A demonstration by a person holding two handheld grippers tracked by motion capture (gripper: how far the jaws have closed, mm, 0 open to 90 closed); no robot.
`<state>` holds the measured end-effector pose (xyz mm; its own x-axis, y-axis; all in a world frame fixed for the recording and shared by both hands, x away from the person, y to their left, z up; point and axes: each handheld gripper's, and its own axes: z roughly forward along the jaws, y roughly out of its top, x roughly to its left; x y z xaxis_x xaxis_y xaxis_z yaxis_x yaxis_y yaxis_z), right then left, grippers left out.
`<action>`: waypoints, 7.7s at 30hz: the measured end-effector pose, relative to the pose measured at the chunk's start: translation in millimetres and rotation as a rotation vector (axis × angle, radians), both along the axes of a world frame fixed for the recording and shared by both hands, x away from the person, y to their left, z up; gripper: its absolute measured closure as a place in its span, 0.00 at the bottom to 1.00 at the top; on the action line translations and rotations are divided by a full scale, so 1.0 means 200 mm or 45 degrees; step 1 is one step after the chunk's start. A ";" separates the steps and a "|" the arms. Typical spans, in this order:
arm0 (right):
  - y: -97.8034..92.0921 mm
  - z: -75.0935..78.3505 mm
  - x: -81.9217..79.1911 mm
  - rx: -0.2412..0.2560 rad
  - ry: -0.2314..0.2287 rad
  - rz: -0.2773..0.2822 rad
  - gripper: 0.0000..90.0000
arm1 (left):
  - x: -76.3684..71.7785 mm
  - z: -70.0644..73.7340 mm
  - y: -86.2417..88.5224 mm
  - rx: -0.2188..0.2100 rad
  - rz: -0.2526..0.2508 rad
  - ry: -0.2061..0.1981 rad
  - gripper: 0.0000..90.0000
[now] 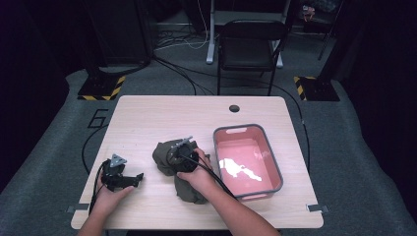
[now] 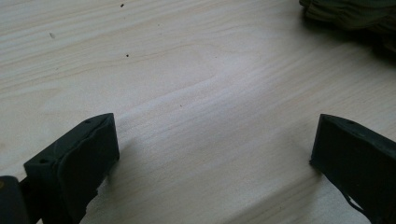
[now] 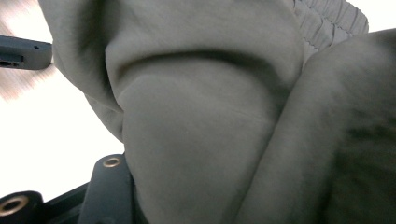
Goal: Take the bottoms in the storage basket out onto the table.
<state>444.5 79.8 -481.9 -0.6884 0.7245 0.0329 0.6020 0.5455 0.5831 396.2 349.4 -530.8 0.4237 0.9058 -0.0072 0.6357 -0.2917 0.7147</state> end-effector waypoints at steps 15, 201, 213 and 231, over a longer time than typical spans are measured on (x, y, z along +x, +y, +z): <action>0.00 0.00 0.00 -0.007 -0.027 0.012 0.40 | 0.00 0.00 0.00 0.000 -0.001 0.001 0.01; -1.27 0.43 -0.04 0.209 -0.243 -0.375 0.31 | -0.01 -0.01 -0.01 -0.009 0.010 -0.017 0.01; -1.41 0.44 -0.05 0.239 -0.263 -0.455 0.36 | -0.01 -0.01 -0.01 -0.007 0.012 -0.011 0.01; -1.60 0.37 -0.09 0.251 -0.245 -0.556 0.48 | -0.01 -0.01 -0.01 -0.009 0.014 -0.012 0.01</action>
